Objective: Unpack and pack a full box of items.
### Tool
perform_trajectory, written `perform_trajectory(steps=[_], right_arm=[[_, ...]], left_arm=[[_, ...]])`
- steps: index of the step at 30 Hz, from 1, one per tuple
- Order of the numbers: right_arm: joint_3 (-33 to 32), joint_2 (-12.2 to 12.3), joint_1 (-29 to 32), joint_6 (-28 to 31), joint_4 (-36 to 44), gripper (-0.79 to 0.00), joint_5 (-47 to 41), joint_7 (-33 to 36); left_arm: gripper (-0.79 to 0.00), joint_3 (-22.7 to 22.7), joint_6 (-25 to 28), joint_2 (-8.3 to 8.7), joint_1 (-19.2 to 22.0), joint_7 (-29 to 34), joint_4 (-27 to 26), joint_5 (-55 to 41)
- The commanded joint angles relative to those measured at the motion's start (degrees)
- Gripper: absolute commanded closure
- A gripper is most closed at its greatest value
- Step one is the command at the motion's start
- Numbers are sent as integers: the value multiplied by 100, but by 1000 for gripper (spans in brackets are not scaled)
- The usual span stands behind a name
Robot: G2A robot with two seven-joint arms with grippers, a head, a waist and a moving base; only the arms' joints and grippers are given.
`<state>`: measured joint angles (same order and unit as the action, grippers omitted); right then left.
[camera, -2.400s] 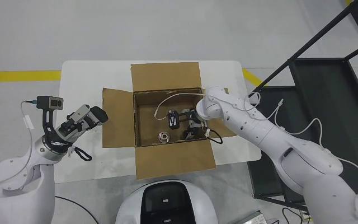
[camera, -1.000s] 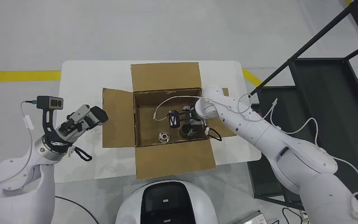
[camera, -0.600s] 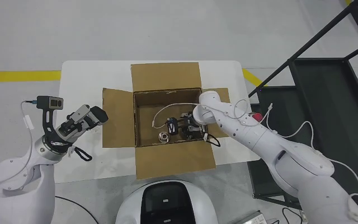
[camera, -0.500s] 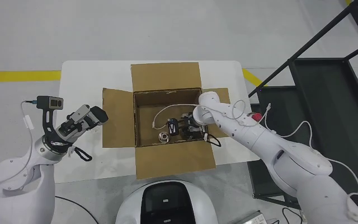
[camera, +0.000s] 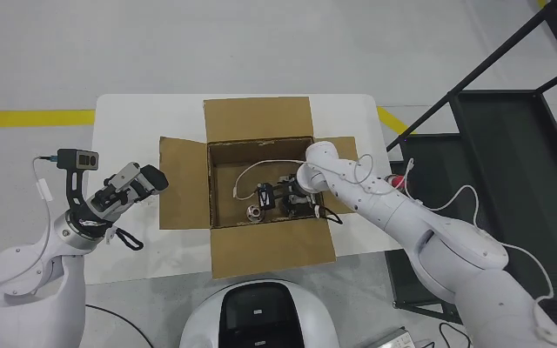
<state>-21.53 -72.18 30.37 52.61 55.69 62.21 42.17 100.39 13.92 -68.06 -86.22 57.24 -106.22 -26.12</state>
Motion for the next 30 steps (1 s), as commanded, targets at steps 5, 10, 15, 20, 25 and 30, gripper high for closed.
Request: perform_trajectory(steps=[5, 10, 15, 20, 25, 30], right_arm=[[37, -68, -25, -19, -90, -471, 120, 74], [6, -84, -30, 20, -130, 0, 152, 57], [-27, -81, 7, 57, -46, 0, 190, 29], [-132, -42, 34, 73, 101, 0, 191, -45], [-312, 43, 25, 71, 286, 0, 209, -71], [-606, 189, -19, 172, 639, 0, 141, 13]], left_arm=[[-785, 0, 0, 0, 0, 0, 0, 0], [-785, 0, 0, 0, 0, 0, 0, 0], [-785, 0, 0, 0, 0, 0, 0, 0], [-785, 0, 0, 0, 0, 0, 0, 0], [-785, 0, 0, 0, 0, 0, 0, 0], [-785, 0, 0, 0, 0, 0, 0, 0]])
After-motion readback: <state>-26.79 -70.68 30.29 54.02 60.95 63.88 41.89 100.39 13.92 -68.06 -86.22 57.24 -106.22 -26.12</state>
